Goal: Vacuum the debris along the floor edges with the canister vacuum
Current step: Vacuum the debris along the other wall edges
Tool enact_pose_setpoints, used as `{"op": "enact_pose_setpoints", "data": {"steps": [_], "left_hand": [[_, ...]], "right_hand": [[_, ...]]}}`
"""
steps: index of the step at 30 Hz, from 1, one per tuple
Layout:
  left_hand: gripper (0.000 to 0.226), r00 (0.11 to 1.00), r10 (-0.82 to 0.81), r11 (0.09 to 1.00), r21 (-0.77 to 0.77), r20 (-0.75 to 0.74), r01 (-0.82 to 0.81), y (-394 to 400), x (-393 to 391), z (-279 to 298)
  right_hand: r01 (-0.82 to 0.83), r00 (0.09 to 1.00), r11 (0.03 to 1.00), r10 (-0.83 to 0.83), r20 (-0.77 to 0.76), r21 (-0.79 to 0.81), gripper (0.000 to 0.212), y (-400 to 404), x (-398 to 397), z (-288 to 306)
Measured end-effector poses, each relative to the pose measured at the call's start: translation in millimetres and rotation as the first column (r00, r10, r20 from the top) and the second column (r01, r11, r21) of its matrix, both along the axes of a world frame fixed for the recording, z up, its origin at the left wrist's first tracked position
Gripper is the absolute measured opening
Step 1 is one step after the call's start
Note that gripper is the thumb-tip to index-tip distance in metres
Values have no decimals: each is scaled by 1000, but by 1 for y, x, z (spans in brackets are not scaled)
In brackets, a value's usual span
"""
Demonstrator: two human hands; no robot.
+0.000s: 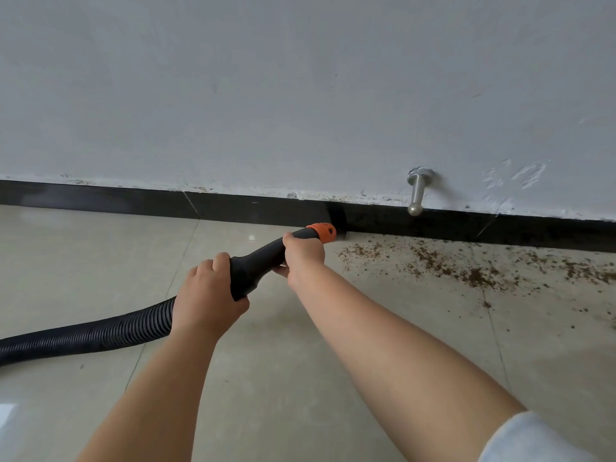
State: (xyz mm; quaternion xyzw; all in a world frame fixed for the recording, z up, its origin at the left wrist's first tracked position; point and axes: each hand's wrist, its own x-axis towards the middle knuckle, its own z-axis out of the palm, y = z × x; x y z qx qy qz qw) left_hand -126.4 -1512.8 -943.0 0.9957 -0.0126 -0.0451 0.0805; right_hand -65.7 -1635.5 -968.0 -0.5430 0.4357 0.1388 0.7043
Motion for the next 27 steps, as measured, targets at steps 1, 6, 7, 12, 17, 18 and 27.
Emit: {"op": "enact_pose_setpoints", "data": {"steps": [1,6,7,12,17,18,27], "left_hand": [[45,1000,-3,1000,-4,-3,3,-3,1,-1],[43,999,-32,999,-18,-14,31,-18,5,-5],[42,999,-38,999,-24,-14,38,-22,6,-5],[42,997,-76,996,-44,-33,74,-45,6,-10],[44,991,-125,992,-38,-47,124,-69,9,-10],[45,990,-133,991,-36,-52,132,-74,9,-11],[48,972,-223,974,-46,-78,220,-117,2,-13]], "right_hand": [[1,1000,1000,-1,-5,-14,52,-2,1,-2],[16,1000,996,-19,-25,-92,56,-17,2,-8],[22,999,995,-24,-22,-96,57,-21,2,-9],[70,997,991,-73,-21,-114,58,-47,-1,-14],[117,992,986,-122,-36,-119,54,-74,-4,-16],[125,991,984,-131,-39,-123,54,-80,-5,-17],[166,982,973,-178,-61,-163,62,-126,-14,-19]]}}
